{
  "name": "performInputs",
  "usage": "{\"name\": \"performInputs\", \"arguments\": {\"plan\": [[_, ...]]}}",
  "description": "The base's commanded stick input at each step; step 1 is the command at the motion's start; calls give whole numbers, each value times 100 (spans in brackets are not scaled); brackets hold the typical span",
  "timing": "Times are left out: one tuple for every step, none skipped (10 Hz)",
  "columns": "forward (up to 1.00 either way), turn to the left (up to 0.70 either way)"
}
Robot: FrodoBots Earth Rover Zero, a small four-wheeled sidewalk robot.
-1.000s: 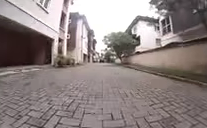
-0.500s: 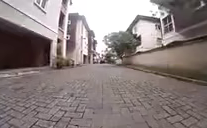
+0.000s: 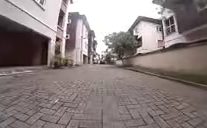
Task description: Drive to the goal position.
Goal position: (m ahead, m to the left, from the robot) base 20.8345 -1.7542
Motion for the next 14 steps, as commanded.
{"name": "performInputs", "arguments": {"plan": [[70, 0], [70, 0], [70, 0], [70, 0], [70, 0], [70, 0], [70, 0], [70, 0], [70, 0], [70, 0], [70, 0], [70, 0], [70, 0], [70, 0]]}}
